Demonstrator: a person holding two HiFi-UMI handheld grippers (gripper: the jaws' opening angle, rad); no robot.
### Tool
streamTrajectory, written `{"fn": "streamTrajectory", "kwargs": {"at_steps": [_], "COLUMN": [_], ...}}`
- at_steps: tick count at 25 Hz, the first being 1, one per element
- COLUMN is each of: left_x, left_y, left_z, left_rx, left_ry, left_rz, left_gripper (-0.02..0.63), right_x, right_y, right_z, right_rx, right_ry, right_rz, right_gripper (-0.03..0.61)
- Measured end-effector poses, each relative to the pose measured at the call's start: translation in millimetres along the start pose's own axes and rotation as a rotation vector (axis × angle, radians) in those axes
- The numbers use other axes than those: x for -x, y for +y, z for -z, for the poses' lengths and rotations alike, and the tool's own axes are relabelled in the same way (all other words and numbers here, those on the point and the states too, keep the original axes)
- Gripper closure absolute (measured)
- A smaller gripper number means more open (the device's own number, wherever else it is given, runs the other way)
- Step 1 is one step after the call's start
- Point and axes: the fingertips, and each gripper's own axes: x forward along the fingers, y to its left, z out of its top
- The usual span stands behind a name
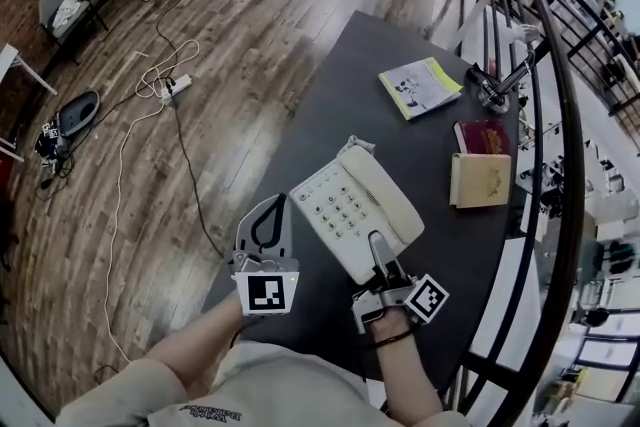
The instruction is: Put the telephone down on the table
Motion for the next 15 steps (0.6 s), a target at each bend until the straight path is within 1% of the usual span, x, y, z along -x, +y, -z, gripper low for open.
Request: {"fn": "streamTrajectory", "kwargs": {"at_steps": [1,3,4,6,9,15], "left_x": [-11.6,-37.3,-51.0,-78.6,-117.6,-186.7], "left_y": [1.7,0.9,0.6,3.8,13.9,28.3], "left_z": [0.8,5.4,9.3,18.1,31.8,60.9], "left_rx": [0.013,0.032,0.025,0.01,0.029,0.035], "left_ry": [-0.008,-0.027,-0.03,-0.032,-0.028,-0.03], "left_rz": [0.01,0.061,0.088,0.113,0.107,0.086], "left_gripper": [0.611,0.611,0.609,0.611,0.611,0.611], "right_x": [-8.9,-28.3,-39.2,-63.1,-99.8,-164.3], "right_y": [-1.2,-5.1,-7.6,-12.4,-19.8,-49.6], "right_z": [-6.8,-21.1,-28.3,-42.6,-62.1,-102.9], "right_rx": [0.011,0.034,0.043,0.047,0.03,0.069], "right_ry": [0.001,0.006,0.008,0.005,-0.009,-0.026], "right_rz": [0.002,0.005,0.006,0.001,-0.007,0.007], "right_gripper": [0.311,0.311,0.311,0.311,0.311,0.311]}}
